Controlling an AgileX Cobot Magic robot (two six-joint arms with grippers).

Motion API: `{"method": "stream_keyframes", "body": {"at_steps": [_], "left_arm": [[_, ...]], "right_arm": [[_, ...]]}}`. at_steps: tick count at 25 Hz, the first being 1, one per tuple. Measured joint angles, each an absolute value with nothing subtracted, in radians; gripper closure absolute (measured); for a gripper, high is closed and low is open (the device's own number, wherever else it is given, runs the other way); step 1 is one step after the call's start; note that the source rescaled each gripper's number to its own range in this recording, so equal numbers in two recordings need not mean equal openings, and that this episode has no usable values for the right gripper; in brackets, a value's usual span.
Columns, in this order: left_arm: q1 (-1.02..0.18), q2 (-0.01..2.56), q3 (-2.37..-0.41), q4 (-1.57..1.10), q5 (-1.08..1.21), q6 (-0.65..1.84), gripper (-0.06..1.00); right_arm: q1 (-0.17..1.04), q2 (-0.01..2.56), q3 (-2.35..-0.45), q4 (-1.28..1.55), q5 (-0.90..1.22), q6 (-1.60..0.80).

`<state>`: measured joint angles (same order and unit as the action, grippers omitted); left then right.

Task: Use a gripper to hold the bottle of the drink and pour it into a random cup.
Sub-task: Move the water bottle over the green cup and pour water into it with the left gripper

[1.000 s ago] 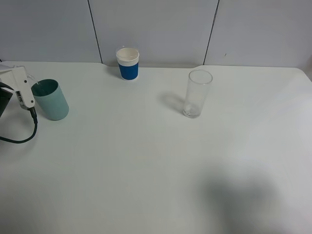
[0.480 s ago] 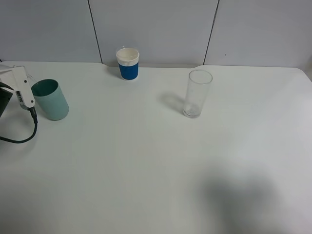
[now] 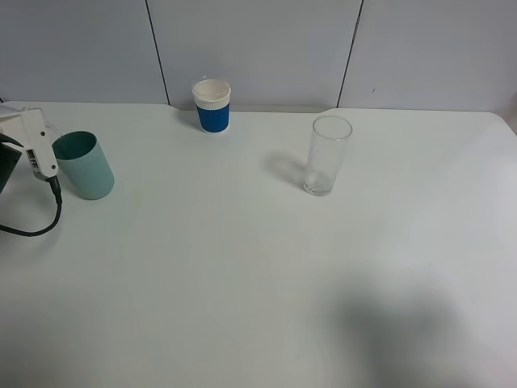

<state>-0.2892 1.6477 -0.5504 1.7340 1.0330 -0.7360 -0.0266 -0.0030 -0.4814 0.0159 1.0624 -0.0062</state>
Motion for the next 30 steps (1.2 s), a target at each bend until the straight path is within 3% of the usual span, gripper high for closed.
{"method": "stream_keyframes", "body": {"at_steps": [30], "left_arm": [[-0.289, 1.648, -0.55, 1.734, 1.085, -0.701, 0.94]], "right_arm": [[-0.027, -0.003, -0.481, 0.016, 1.062, -0.006]]}}
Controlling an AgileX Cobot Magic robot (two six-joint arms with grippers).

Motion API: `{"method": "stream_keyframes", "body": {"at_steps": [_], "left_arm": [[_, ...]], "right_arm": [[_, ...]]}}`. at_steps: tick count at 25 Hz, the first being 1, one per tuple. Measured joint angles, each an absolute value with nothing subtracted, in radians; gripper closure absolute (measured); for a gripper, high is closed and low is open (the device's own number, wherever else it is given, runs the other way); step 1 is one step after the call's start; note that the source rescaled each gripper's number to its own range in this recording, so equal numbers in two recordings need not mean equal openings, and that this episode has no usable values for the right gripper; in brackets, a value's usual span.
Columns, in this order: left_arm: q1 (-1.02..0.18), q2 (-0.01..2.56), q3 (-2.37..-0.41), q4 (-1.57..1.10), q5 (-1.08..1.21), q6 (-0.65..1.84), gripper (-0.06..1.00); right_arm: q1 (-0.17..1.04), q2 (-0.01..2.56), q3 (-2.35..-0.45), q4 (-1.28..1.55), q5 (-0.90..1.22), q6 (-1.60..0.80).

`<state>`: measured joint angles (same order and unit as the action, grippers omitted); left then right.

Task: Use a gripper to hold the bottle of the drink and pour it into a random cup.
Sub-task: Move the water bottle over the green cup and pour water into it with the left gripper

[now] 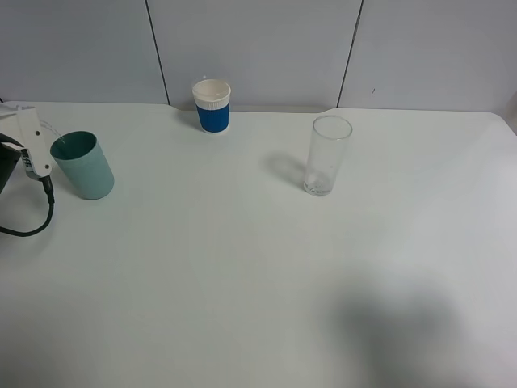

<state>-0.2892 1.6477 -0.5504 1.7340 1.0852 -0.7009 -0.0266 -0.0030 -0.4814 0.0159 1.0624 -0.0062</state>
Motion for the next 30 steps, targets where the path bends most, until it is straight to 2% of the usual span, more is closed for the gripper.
{"method": "stream_keyframes", "body": {"at_steps": [30], "left_arm": [[-0.289, 1.648, -0.55, 1.734, 1.121, -0.694, 0.94]], "right_arm": [[-0.027, -0.003, -0.481, 0.016, 1.062, -0.006]]}}
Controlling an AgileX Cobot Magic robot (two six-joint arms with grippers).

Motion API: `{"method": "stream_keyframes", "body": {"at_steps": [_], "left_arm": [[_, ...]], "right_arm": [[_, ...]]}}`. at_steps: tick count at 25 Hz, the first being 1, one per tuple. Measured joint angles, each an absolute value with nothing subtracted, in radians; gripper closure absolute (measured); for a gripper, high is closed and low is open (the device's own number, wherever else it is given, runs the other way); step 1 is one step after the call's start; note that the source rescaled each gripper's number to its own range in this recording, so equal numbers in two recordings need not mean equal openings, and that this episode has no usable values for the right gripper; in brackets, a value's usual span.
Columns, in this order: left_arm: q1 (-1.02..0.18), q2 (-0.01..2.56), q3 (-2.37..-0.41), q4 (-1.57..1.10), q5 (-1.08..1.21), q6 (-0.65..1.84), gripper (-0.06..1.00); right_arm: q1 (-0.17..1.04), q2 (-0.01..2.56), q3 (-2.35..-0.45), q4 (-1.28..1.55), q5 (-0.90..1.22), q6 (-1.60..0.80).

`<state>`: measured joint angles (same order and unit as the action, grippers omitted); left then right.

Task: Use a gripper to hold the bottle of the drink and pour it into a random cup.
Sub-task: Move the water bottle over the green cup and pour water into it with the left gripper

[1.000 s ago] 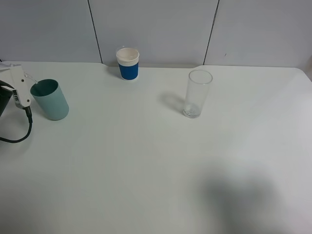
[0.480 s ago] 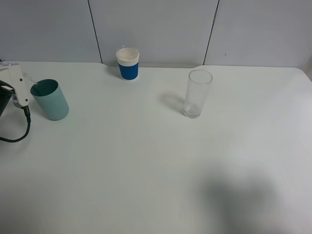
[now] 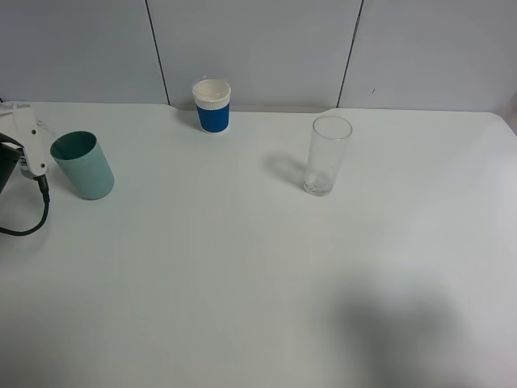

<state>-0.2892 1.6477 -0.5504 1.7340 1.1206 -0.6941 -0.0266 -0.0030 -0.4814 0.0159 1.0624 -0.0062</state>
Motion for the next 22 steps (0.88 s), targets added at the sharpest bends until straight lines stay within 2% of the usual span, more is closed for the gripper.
{"method": "stream_keyframes", "body": {"at_steps": [22], "left_arm": [[-0.289, 1.648, -0.55, 1.734, 1.127, -0.639, 0.94]], "right_arm": [[-0.027, -0.003, -0.481, 0.016, 1.062, -0.006]]}}
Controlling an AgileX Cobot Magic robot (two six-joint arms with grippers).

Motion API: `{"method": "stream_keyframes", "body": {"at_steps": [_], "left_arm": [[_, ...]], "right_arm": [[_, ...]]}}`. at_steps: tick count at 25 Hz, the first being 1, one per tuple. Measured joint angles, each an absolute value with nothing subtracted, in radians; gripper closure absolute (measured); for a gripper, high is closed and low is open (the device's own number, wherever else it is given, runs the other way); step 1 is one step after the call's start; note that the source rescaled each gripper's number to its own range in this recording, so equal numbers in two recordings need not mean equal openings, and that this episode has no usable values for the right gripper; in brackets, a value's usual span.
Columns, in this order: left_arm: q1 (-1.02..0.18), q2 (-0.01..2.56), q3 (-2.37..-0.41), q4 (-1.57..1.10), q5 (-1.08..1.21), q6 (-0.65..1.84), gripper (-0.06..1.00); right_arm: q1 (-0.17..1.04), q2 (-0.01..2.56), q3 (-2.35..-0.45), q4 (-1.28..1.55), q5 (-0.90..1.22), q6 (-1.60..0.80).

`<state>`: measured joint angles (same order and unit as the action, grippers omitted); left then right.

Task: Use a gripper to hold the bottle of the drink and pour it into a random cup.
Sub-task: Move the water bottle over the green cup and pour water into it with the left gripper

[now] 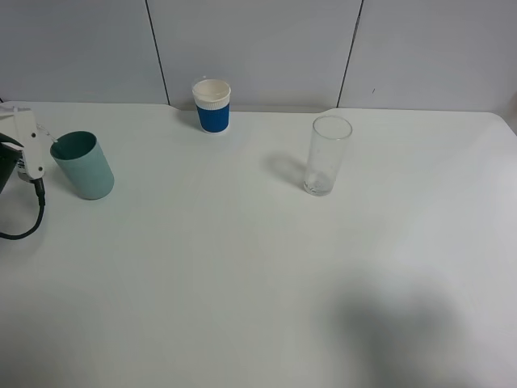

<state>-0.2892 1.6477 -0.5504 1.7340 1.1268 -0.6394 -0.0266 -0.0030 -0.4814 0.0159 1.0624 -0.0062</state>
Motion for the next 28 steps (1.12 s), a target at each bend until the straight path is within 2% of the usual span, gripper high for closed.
{"method": "stream_keyframes", "body": {"at_steps": [28], "left_arm": [[-0.289, 1.648, -0.574, 1.735, 1.128, -0.616, 0.94]], "right_arm": [[-0.027, -0.003, -0.481, 0.016, 1.062, -0.006]]}}
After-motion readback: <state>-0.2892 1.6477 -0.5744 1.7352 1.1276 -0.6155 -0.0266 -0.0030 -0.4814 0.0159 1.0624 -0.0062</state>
